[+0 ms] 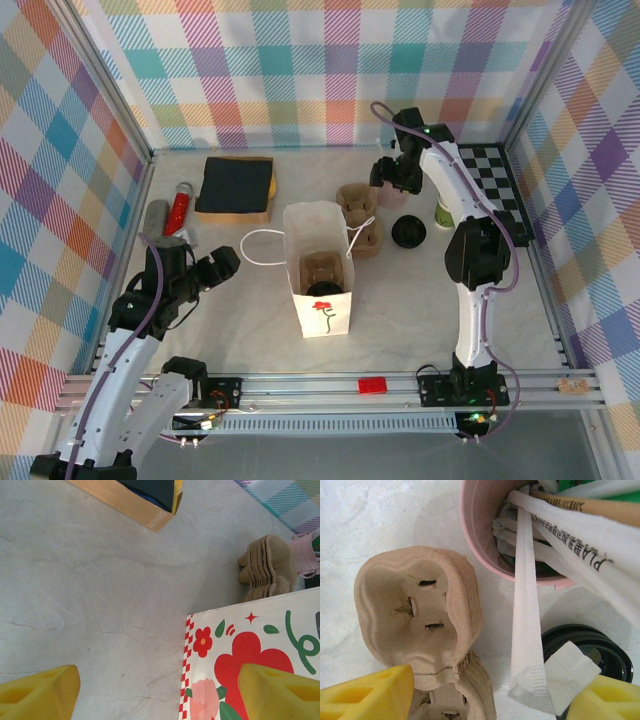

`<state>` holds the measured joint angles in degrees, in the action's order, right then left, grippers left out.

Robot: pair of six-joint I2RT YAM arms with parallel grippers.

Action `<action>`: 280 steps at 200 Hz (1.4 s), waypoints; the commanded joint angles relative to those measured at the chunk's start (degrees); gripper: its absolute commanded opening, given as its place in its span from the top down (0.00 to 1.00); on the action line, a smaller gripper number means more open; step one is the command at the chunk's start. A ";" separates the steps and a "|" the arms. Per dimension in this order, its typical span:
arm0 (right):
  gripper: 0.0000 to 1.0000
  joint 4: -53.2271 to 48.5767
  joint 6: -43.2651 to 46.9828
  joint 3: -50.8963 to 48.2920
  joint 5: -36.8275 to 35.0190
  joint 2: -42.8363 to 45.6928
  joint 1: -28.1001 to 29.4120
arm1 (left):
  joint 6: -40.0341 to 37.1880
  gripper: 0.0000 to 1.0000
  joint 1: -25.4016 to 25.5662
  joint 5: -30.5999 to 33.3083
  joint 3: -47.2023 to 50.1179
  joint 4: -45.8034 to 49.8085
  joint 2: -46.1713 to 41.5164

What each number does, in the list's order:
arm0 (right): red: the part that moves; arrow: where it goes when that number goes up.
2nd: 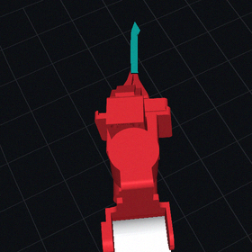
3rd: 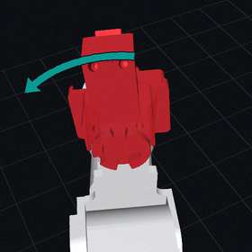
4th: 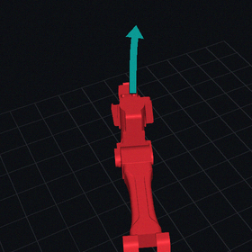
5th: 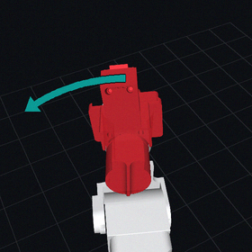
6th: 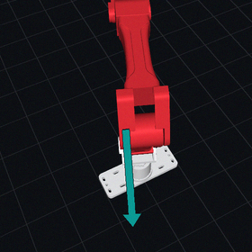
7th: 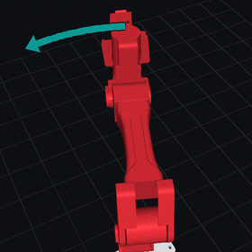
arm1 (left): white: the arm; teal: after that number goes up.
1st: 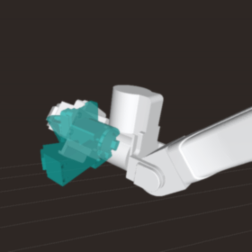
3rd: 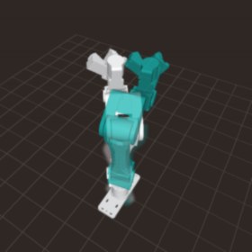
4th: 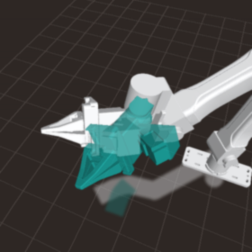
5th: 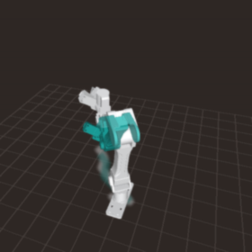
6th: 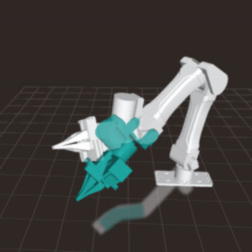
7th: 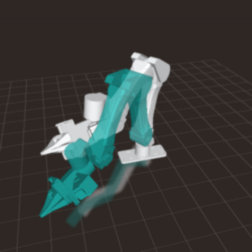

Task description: Pack the takeout coffee

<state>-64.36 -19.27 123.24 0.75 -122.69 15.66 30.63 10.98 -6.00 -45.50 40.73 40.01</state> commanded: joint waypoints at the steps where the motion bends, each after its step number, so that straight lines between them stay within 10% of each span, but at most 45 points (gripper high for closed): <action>1: 0.28 -1.47 -0.35 2.59 0.76 -1.41 -0.50 | 0.39 0.17 -0.96 -0.72 0.43 0.23 -0.19; 213: 0.55 -2.40 -1.17 3.79 -2.50 -0.01 -0.77 | 0.91 0.18 -0.96 -0.86 0.67 0.58 -1.01; 280: 0.40 -3.55 -0.60 3.93 -4.47 4.14 0.18 | 0.15 0.18 -0.94 -0.33 -0.96 1.81 -1.25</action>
<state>-66.06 -20.14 126.13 -2.11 -123.50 15.38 30.85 10.98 -6.52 -45.15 40.84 39.51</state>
